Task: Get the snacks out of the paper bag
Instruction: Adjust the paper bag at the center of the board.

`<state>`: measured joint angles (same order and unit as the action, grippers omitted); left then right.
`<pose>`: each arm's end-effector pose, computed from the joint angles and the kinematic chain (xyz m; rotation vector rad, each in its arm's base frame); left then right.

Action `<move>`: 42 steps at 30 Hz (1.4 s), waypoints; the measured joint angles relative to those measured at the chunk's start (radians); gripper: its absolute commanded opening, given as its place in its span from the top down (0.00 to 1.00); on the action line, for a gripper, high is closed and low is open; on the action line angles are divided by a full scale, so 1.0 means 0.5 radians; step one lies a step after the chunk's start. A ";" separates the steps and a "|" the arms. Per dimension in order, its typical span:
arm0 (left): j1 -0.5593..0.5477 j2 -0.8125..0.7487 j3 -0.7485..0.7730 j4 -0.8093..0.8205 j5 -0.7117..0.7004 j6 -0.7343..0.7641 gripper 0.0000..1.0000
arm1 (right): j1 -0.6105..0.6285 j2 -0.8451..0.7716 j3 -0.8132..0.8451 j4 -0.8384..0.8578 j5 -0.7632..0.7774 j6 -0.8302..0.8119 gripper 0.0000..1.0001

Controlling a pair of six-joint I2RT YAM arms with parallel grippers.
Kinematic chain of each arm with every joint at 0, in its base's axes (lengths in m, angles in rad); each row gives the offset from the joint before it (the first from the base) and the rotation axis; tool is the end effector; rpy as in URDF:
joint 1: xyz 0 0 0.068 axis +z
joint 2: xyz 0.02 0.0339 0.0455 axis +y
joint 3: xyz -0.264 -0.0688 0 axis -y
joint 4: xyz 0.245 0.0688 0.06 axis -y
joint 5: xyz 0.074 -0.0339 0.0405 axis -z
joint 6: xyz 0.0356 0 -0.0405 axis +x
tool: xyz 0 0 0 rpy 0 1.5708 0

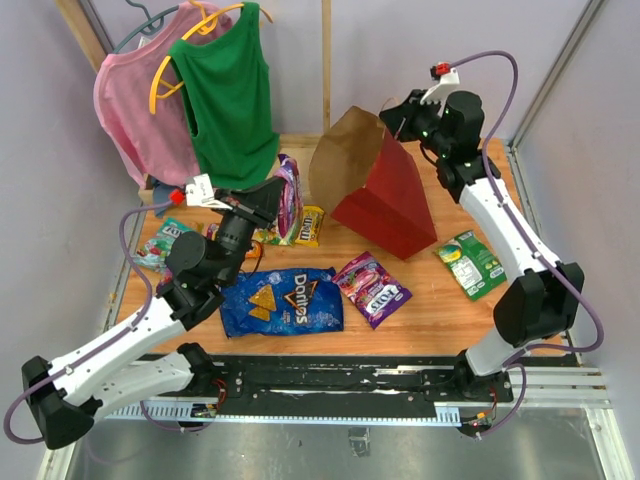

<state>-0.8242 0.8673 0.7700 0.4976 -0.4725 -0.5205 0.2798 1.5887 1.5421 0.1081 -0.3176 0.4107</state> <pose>0.1452 -0.1330 0.3919 -0.2472 1.2413 -0.8940 0.3620 0.1156 0.4326 -0.1613 1.5566 0.7877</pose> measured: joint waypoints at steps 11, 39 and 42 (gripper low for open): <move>0.000 -0.082 -0.011 -0.183 -0.081 0.098 0.99 | -0.582 0.014 -0.417 0.441 -0.266 0.561 0.99; 0.000 0.029 -0.011 -0.203 -0.082 0.107 0.99 | -1.156 -0.685 -1.483 0.842 0.077 1.208 0.99; 0.000 0.029 -0.011 -0.208 -0.082 0.108 1.00 | -1.156 -0.865 -1.557 0.742 0.294 1.220 0.99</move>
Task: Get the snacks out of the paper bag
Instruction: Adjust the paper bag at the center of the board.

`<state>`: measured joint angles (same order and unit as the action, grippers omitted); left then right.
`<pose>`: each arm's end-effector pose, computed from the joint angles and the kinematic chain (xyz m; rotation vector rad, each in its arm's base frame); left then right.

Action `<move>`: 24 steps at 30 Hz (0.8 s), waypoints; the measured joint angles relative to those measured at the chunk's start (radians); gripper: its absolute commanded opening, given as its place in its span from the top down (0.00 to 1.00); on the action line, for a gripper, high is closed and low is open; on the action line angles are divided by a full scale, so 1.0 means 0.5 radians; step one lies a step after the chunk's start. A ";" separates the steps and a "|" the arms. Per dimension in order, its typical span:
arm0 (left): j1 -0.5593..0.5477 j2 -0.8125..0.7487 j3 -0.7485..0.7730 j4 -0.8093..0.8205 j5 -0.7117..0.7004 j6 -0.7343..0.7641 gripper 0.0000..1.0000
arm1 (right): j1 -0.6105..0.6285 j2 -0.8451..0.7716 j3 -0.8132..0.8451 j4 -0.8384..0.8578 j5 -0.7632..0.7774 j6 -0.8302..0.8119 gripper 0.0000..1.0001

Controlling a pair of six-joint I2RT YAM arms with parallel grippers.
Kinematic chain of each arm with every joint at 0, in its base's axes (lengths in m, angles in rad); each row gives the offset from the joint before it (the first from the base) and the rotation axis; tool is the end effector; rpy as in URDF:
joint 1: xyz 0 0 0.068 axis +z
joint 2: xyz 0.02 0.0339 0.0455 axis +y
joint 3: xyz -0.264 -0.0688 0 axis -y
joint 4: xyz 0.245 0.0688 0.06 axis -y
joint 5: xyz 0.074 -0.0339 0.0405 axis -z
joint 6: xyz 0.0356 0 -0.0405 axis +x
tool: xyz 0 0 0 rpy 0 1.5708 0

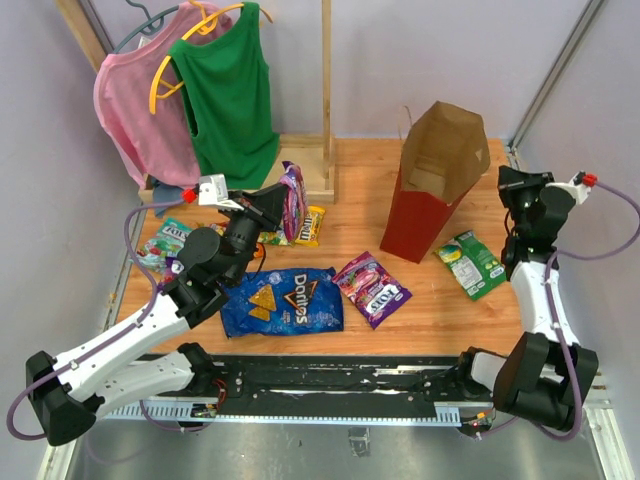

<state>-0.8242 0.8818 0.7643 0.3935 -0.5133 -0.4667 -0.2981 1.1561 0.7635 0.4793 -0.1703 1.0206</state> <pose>0.1511 -0.1375 0.3768 -0.2121 1.3545 -0.7590 0.2614 -0.0740 0.3263 0.8191 1.2878 0.7071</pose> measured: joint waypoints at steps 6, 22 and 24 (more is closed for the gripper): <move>0.000 0.000 0.000 -0.011 0.000 0.000 1.00 | 0.000 -0.037 -0.138 -0.155 0.299 0.173 0.99; 0.001 0.021 0.001 -0.043 0.001 0.030 1.00 | 0.439 -0.320 -0.205 -0.713 1.439 0.653 0.99; 0.006 0.027 0.001 -0.056 0.001 0.030 1.00 | 0.530 -0.355 -0.172 -0.752 1.563 0.649 0.99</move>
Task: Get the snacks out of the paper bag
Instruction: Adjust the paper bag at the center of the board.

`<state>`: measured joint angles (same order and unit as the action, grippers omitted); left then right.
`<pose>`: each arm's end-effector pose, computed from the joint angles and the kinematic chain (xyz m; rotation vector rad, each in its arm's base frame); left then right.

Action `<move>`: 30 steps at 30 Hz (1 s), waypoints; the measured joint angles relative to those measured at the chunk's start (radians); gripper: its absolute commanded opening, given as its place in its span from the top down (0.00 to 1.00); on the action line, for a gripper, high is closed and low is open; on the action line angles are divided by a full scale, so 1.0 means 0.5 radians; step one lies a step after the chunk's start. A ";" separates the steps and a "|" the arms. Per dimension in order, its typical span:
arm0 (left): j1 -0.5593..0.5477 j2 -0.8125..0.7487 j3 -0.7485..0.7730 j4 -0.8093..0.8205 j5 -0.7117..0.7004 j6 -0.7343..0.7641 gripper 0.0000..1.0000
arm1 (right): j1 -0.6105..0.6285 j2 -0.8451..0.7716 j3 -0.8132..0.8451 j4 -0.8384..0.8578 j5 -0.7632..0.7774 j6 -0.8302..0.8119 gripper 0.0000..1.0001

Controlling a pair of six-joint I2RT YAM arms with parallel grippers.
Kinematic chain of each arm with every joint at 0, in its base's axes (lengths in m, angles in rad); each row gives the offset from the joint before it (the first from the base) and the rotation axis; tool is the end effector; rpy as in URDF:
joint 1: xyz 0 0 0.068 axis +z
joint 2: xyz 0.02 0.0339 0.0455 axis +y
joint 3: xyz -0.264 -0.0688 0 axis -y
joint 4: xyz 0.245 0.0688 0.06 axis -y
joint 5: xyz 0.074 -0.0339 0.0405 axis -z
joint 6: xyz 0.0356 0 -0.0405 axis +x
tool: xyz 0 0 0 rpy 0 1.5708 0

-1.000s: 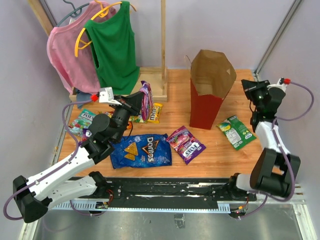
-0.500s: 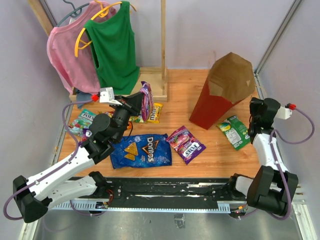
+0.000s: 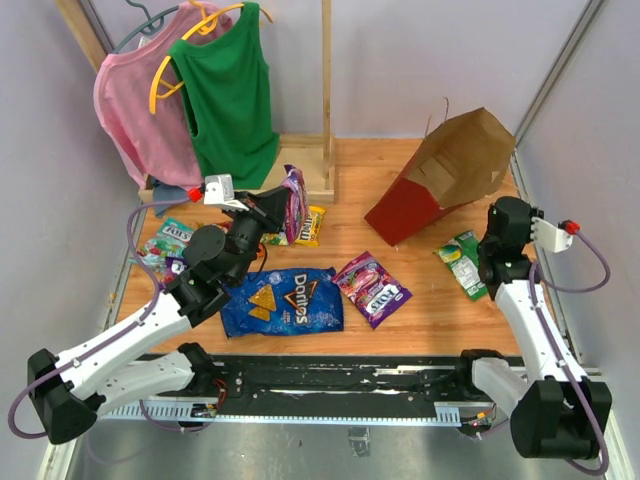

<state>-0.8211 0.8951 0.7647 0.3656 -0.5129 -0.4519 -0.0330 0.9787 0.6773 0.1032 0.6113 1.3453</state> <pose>0.1543 -0.1401 0.3716 -0.1909 1.3909 -0.7231 0.2248 -0.0279 0.2968 1.4166 1.0301 0.4235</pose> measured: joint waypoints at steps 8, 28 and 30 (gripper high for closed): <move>0.018 -0.001 0.000 -0.021 0.020 0.001 0.99 | 0.225 0.089 0.164 0.031 0.262 -0.006 0.99; 0.091 -0.047 0.000 -0.119 0.037 0.050 0.99 | 0.747 0.510 0.468 0.275 0.638 -0.155 0.02; 0.105 -0.046 0.000 -0.124 0.040 0.050 0.99 | 0.747 0.481 0.468 0.252 0.595 -0.182 0.02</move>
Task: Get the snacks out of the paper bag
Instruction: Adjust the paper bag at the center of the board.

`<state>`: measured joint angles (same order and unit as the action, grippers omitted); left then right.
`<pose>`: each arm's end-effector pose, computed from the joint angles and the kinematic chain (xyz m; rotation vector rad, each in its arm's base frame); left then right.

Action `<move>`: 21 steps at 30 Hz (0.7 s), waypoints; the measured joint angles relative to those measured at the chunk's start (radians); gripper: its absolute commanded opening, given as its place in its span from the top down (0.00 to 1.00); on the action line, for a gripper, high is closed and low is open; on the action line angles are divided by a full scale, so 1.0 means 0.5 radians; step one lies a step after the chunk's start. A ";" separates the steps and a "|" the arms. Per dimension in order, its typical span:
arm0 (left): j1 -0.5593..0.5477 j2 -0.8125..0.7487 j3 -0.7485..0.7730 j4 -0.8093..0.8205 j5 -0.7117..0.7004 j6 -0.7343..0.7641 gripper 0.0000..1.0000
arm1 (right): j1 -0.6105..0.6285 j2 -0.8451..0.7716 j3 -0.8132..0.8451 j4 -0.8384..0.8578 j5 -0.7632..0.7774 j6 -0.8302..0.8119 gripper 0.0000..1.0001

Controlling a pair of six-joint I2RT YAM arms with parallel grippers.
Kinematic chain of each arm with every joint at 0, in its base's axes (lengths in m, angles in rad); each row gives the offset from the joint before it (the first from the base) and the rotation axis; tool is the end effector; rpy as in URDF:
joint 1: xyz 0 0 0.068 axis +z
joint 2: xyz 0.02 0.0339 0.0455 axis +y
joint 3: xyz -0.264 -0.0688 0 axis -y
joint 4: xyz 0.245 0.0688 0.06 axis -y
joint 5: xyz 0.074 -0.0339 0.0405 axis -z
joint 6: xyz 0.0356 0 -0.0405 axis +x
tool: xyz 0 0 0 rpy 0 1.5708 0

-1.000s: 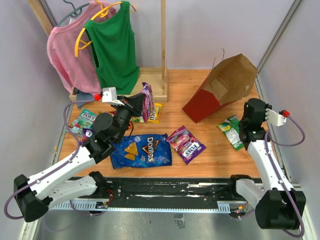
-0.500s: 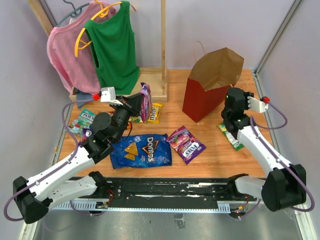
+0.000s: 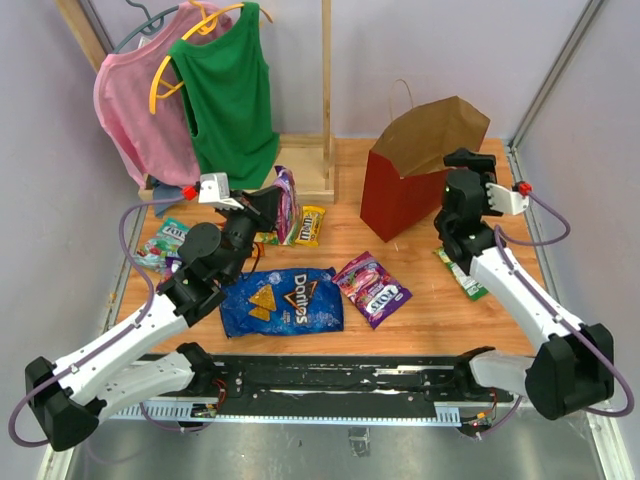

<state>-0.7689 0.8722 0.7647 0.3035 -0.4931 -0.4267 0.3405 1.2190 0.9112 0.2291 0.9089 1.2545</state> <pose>0.1580 -0.1294 0.3695 -0.1802 1.4186 -0.6529 0.2698 0.0658 0.3367 1.2655 1.0437 0.4786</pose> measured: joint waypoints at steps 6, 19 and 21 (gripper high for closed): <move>0.023 0.000 0.000 0.000 0.011 0.000 0.99 | 0.006 -0.366 -0.182 -0.117 -0.201 -0.030 0.01; 0.041 0.115 0.000 0.043 0.139 -0.020 1.00 | 0.298 -0.397 -0.477 -0.320 -0.722 -0.675 0.02; 0.041 0.120 0.000 0.045 0.158 -0.027 0.99 | 0.346 -0.381 -0.557 -0.356 -0.748 -0.693 0.04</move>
<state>-0.7483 0.9321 0.7647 0.3260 -0.4141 -0.4400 0.5137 1.0283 0.6327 0.0513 0.5346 0.9081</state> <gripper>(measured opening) 0.009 0.979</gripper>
